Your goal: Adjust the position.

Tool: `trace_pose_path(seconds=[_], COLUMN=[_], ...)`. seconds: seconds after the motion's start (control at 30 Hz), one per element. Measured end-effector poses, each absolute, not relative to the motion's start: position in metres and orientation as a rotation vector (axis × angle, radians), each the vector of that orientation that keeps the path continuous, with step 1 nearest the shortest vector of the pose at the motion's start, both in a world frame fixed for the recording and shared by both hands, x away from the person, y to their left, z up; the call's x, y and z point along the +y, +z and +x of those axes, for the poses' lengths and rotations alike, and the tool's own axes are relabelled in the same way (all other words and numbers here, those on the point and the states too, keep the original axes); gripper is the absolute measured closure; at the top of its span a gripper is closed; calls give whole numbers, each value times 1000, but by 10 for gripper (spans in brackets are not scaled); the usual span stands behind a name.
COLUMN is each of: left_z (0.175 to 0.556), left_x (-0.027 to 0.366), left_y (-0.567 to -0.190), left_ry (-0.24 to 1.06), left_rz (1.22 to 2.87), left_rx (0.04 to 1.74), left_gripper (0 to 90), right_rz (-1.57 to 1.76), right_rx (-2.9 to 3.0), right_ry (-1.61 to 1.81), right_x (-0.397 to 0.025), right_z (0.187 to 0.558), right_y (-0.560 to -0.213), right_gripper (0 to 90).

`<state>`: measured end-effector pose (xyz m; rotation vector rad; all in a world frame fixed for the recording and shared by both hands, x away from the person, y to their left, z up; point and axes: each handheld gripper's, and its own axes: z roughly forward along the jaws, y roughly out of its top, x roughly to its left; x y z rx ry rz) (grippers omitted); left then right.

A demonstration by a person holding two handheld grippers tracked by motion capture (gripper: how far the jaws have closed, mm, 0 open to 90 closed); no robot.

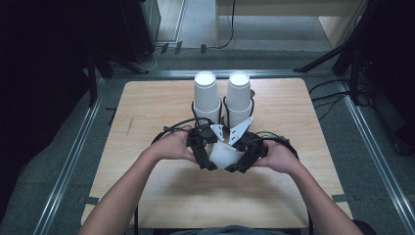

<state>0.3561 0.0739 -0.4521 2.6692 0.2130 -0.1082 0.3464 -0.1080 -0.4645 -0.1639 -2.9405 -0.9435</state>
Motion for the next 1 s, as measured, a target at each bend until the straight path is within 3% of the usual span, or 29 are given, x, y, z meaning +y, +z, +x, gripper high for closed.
trace_pose_path(seconds=[0.43,0.63,1.0], left_z=[356,353,350], left_x=[89,93,104], left_y=[-450,-454,-456], left_ry=[-126,-102,-171], left_rz=[2423,2411,2305], left_rx=[267,300,369], left_gripper=[0,0,0], right_rz=[-163,-178,-172], right_rx=[-2949,-2950,-2939], right_ry=[-1008,-1021,-1052], right_x=[-119,-123,-126], right_z=[346,346,342], right_y=[-460,-459,-456], right_gripper=[215,214,214])
